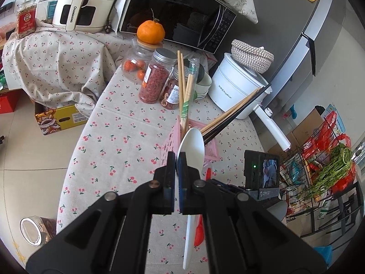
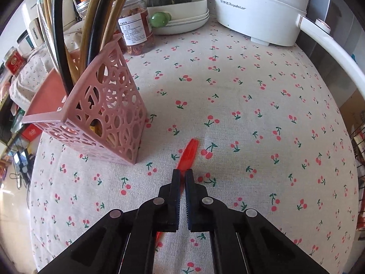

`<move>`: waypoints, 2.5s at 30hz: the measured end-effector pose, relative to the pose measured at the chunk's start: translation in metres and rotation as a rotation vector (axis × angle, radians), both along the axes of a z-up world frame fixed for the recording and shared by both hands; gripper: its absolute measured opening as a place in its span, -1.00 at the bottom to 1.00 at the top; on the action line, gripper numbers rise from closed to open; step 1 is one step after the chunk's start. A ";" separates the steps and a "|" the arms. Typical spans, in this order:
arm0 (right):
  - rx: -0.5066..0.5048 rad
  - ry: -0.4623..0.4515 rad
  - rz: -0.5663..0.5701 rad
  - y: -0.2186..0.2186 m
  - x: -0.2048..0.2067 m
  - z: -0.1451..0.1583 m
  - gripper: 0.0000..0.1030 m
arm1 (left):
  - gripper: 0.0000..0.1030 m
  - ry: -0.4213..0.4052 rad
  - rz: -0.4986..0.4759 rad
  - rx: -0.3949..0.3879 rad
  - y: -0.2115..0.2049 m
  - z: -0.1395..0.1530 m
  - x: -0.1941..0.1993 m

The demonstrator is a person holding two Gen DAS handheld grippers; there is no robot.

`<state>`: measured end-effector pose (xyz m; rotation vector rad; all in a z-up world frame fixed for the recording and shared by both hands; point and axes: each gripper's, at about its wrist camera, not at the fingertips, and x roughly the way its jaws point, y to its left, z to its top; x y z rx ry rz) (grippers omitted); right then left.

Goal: Organize utensils
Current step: 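Close left on the white spoon and lift it, while right moves to the red spoon, then close right on the red spoon handle while left carries the white spoon to the basket, then lower the white spoon into the pink basket and open the left gripper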

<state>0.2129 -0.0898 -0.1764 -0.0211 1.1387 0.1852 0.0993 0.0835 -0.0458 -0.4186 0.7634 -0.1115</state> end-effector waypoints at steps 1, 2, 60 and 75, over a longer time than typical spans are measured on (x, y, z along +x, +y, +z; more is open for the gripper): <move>0.027 0.008 -0.004 -0.002 0.000 0.000 -0.96 | -0.95 -0.006 0.005 -0.001 0.001 0.001 0.000; 0.062 0.017 -0.009 -0.005 0.000 0.001 -0.96 | -0.95 -0.015 0.010 -0.006 0.002 0.001 0.000; 0.267 -0.354 0.066 -0.041 -0.043 0.106 -0.78 | -0.95 -0.559 0.080 0.237 -0.037 0.005 0.071; 0.312 -0.603 0.005 -0.031 -0.063 0.167 -0.78 | -0.24 -0.427 -0.031 0.244 -0.024 0.012 0.033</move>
